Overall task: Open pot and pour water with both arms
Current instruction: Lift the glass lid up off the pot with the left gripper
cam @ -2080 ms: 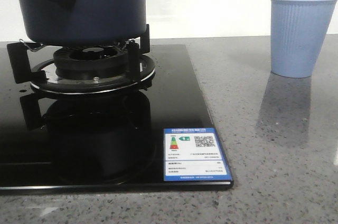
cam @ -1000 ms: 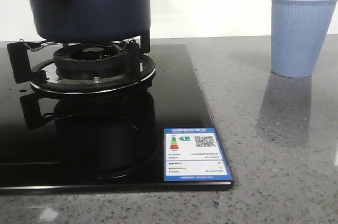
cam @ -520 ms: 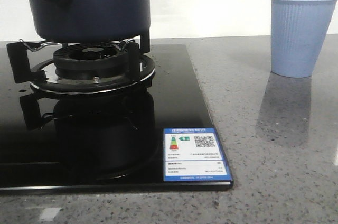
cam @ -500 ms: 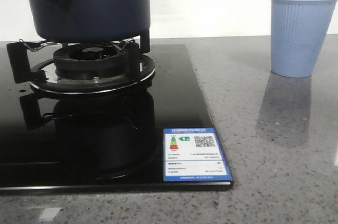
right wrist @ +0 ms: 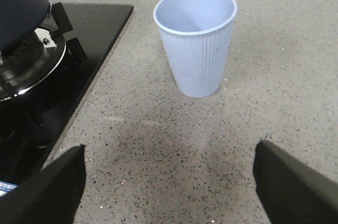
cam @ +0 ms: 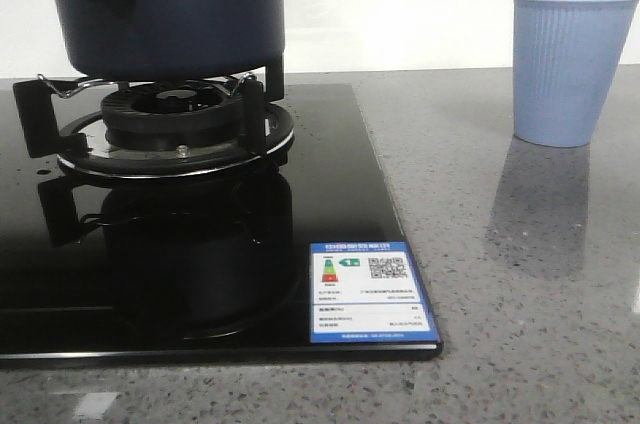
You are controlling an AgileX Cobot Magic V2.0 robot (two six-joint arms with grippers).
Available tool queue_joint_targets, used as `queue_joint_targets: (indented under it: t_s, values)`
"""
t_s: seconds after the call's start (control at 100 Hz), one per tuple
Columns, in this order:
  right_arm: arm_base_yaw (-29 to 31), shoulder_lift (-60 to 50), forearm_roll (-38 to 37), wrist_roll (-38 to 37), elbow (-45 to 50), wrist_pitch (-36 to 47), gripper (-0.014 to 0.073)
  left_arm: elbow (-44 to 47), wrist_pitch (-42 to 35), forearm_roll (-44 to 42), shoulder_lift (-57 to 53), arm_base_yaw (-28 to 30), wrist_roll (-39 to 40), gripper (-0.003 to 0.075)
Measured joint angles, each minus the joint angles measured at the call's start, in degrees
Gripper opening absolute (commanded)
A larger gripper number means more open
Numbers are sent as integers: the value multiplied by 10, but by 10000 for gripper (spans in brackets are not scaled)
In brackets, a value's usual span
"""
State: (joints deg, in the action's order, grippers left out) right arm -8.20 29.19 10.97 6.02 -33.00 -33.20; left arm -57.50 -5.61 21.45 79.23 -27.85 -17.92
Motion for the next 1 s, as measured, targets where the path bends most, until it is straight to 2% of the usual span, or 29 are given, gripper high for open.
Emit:
queue_joint_targets:
  t_s: [0.15, 0.48, 1.0]
  values:
    - [0, 0, 0, 0, 0, 0, 560, 0, 0, 0, 0, 0, 0, 369]
    - [0, 0, 0, 0, 0, 0, 560, 2, 9, 0, -12, 0, 0, 370]
    - [0, 0, 0, 0, 0, 0, 560, 3, 10, 0, -108, 7, 0, 370]
